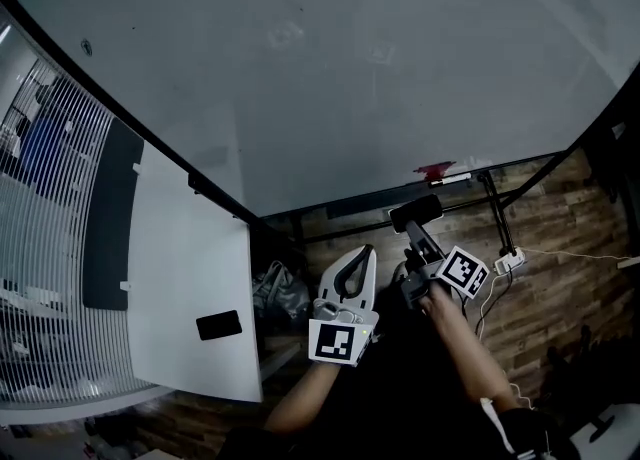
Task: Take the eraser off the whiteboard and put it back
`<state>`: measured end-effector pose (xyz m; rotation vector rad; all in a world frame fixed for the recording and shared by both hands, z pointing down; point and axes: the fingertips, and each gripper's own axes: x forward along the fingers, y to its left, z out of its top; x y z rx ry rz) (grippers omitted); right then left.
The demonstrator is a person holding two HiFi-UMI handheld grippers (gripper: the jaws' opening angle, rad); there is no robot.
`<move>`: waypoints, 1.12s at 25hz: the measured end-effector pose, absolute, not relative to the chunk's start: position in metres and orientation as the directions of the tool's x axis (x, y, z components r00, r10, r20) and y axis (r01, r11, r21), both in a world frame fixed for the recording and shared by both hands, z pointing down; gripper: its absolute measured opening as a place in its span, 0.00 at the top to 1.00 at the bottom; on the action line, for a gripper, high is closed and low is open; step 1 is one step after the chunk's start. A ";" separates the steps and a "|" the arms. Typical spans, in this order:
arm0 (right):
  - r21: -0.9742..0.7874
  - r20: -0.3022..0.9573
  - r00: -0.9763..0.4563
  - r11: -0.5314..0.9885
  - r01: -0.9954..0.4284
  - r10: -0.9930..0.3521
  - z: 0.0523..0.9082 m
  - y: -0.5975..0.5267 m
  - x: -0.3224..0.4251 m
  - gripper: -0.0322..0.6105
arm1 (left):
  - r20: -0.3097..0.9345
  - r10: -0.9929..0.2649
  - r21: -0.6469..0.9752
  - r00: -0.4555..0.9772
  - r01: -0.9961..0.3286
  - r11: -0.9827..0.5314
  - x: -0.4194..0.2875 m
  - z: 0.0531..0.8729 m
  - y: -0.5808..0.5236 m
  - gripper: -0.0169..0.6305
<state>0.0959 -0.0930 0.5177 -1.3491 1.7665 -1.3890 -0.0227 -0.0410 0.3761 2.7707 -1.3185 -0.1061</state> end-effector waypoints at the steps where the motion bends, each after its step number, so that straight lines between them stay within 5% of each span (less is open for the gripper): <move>1: -0.925 0.171 -0.373 -0.019 -0.380 -0.912 0.515 -0.090 0.094 0.71 | -0.035 -0.775 0.091 0.631 -0.770 -0.631 -0.024 0.375 -0.038 0.96; 28: -0.926 0.116 -0.358 0.030 -0.377 -0.927 0.477 -0.040 0.075 0.71 | -0.009 -0.746 0.096 0.666 -0.742 -0.664 -0.047 0.378 0.001 0.96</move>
